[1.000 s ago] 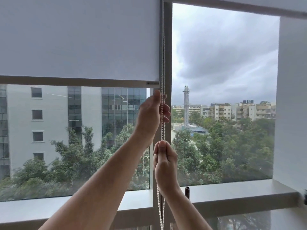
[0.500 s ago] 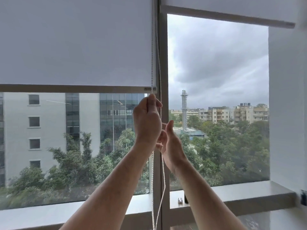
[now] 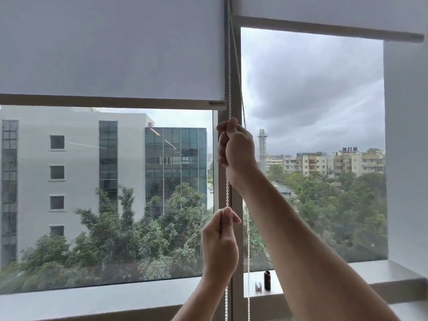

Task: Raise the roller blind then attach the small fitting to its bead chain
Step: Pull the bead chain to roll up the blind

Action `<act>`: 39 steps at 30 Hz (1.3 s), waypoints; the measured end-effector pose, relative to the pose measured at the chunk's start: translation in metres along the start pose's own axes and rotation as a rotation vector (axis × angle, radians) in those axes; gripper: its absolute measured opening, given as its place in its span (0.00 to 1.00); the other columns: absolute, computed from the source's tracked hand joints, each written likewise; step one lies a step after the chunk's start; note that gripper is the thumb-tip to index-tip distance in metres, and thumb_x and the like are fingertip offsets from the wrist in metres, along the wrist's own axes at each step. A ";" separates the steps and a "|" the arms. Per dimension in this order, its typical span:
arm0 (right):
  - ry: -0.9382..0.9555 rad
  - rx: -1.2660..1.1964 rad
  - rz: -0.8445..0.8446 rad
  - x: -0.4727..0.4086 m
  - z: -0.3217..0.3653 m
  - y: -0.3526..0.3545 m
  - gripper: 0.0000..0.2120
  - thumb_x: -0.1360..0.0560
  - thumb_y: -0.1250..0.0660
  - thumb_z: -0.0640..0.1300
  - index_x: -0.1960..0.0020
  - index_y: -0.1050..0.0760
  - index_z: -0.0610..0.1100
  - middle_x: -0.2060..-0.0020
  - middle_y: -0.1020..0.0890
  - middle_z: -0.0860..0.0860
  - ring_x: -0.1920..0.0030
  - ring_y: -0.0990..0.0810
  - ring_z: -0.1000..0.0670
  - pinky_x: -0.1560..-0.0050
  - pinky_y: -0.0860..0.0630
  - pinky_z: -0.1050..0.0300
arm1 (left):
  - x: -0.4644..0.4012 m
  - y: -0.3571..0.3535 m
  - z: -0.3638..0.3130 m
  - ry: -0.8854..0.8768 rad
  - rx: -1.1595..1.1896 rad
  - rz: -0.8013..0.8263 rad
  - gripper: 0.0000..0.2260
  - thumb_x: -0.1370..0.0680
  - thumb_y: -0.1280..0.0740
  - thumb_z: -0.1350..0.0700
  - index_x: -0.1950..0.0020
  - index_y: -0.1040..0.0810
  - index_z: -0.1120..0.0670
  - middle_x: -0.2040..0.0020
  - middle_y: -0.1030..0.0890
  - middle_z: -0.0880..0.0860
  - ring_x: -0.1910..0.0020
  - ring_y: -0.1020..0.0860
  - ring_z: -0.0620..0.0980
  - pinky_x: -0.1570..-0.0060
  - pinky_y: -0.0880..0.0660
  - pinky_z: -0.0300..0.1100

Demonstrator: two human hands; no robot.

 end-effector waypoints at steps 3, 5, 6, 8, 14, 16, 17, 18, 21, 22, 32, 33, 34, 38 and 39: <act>0.196 0.098 -0.057 0.008 0.014 0.004 0.19 0.16 0.46 0.42 0.63 0.27 0.48 0.75 0.34 0.51 0.77 0.39 0.54 0.78 0.43 0.62 | -0.005 -0.003 0.006 0.029 0.036 0.057 0.14 0.20 0.40 0.49 0.63 0.21 0.46 0.78 0.34 0.44 0.77 0.40 0.44 0.76 0.43 0.39; 0.265 0.140 -0.048 0.015 0.019 0.002 0.18 0.17 0.46 0.41 0.65 0.28 0.49 0.75 0.33 0.51 0.77 0.39 0.55 0.78 0.42 0.62 | -0.008 -0.009 0.009 0.058 0.082 0.142 0.16 0.21 0.39 0.44 0.65 0.20 0.46 0.77 0.36 0.46 0.77 0.40 0.47 0.76 0.45 0.43; 0.274 0.142 -0.042 0.020 0.018 0.003 0.18 0.17 0.46 0.41 0.65 0.28 0.49 0.75 0.33 0.51 0.77 0.39 0.55 0.78 0.42 0.62 | -0.011 -0.009 0.009 0.050 0.063 0.164 0.17 0.22 0.40 0.43 0.67 0.20 0.46 0.77 0.35 0.48 0.77 0.39 0.48 0.77 0.44 0.44; 0.278 0.132 -0.032 0.032 0.008 0.008 0.18 0.17 0.46 0.42 0.64 0.28 0.48 0.75 0.33 0.51 0.77 0.39 0.55 0.78 0.41 0.62 | -0.022 0.000 0.009 0.019 -0.028 0.119 0.20 0.21 0.44 0.42 0.68 0.20 0.46 0.76 0.25 0.50 0.76 0.29 0.47 0.73 0.31 0.42; 0.205 0.159 -0.022 0.067 -0.046 0.028 0.19 0.18 0.44 0.44 0.66 0.29 0.50 0.76 0.32 0.55 0.76 0.37 0.55 0.76 0.38 0.60 | -0.086 0.021 -0.009 0.168 0.034 -0.016 0.20 0.15 0.47 0.45 0.49 0.18 0.52 0.56 0.15 0.55 0.53 0.16 0.55 0.52 0.20 0.49; 0.191 0.183 -0.040 0.073 -0.058 0.034 0.18 0.20 0.44 0.45 0.68 0.29 0.52 0.76 0.32 0.56 0.75 0.39 0.53 0.75 0.40 0.57 | -0.104 0.008 -0.037 0.117 0.087 0.071 0.16 0.16 0.45 0.46 0.49 0.19 0.51 0.55 0.16 0.55 0.53 0.17 0.54 0.56 0.20 0.45; 0.182 0.187 -0.046 0.075 -0.063 0.037 0.18 0.20 0.44 0.44 0.68 0.30 0.52 0.76 0.33 0.56 0.75 0.39 0.54 0.74 0.41 0.57 | -0.112 -0.001 -0.052 0.095 0.113 0.123 0.15 0.16 0.44 0.46 0.48 0.20 0.50 0.55 0.16 0.54 0.54 0.17 0.53 0.58 0.20 0.43; 0.175 0.181 -0.045 0.077 -0.067 0.038 0.18 0.20 0.44 0.44 0.67 0.29 0.52 0.76 0.34 0.56 0.75 0.40 0.54 0.74 0.42 0.57 | -0.120 -0.011 -0.066 0.078 0.137 0.169 0.15 0.16 0.44 0.46 0.46 0.21 0.51 0.56 0.17 0.53 0.56 0.17 0.51 0.61 0.20 0.41; 0.186 0.200 -0.038 0.084 -0.074 0.036 0.17 0.19 0.45 0.44 0.66 0.30 0.51 0.76 0.34 0.56 0.75 0.40 0.54 0.75 0.42 0.58 | -0.141 -0.033 -0.096 0.096 0.169 0.189 0.15 0.16 0.42 0.47 0.43 0.21 0.56 0.66 0.20 0.49 0.71 0.22 0.43 0.74 0.26 0.37; 0.190 0.211 -0.035 0.087 -0.075 0.035 0.17 0.19 0.45 0.44 0.66 0.30 0.51 0.75 0.34 0.55 0.75 0.40 0.54 0.75 0.42 0.58 | -0.145 -0.039 -0.099 0.140 0.180 0.164 0.15 0.16 0.42 0.48 0.47 0.20 0.56 0.72 0.24 0.47 0.76 0.28 0.43 0.78 0.32 0.37; -0.115 0.174 0.251 0.075 -0.095 0.041 0.30 0.20 0.49 0.66 0.66 0.22 0.48 0.74 0.26 0.49 0.76 0.29 0.51 0.75 0.28 0.59 | -0.116 -0.028 -0.106 -0.058 0.050 -0.048 0.18 0.16 0.41 0.55 0.66 0.24 0.49 0.81 0.32 0.41 0.79 0.37 0.38 0.77 0.39 0.35; -0.121 0.233 0.247 0.068 -0.093 0.044 0.33 0.19 0.52 0.66 0.60 0.18 0.47 0.69 0.19 0.46 0.71 0.20 0.47 0.68 0.21 0.56 | -0.110 -0.028 -0.101 -0.059 0.040 -0.044 0.18 0.16 0.40 0.56 0.65 0.24 0.49 0.80 0.30 0.40 0.79 0.36 0.37 0.75 0.37 0.35; -0.119 0.275 0.233 0.061 -0.088 0.046 0.33 0.19 0.55 0.66 0.53 0.16 0.52 0.61 0.14 0.46 0.61 0.15 0.46 0.59 0.17 0.55 | -0.102 -0.029 -0.095 -0.054 0.027 -0.038 0.17 0.16 0.40 0.56 0.65 0.24 0.49 0.79 0.29 0.40 0.78 0.34 0.37 0.73 0.35 0.36; -0.070 0.248 0.170 0.030 -0.054 0.041 0.33 0.30 0.48 0.78 0.56 0.16 0.54 0.63 0.14 0.54 0.59 0.15 0.55 0.59 0.21 0.60 | -0.072 -0.032 -0.069 -0.042 0.040 -0.025 0.17 0.17 0.39 0.58 0.66 0.24 0.53 0.74 0.24 0.44 0.73 0.28 0.38 0.70 0.30 0.37; -0.061 0.216 0.153 0.021 -0.046 0.040 0.34 0.31 0.47 0.78 0.56 0.17 0.51 0.64 0.15 0.53 0.61 0.17 0.54 0.59 0.22 0.58 | -0.067 -0.032 -0.066 -0.055 0.046 -0.017 0.17 0.17 0.39 0.60 0.66 0.24 0.53 0.73 0.25 0.45 0.73 0.30 0.39 0.70 0.33 0.37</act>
Point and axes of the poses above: each hand's wrist, its own x-axis away from the middle knuckle, its own y-axis out of the back of the hand, z = x × y, the point moved 9 cm from there along -x, towards the middle knuckle
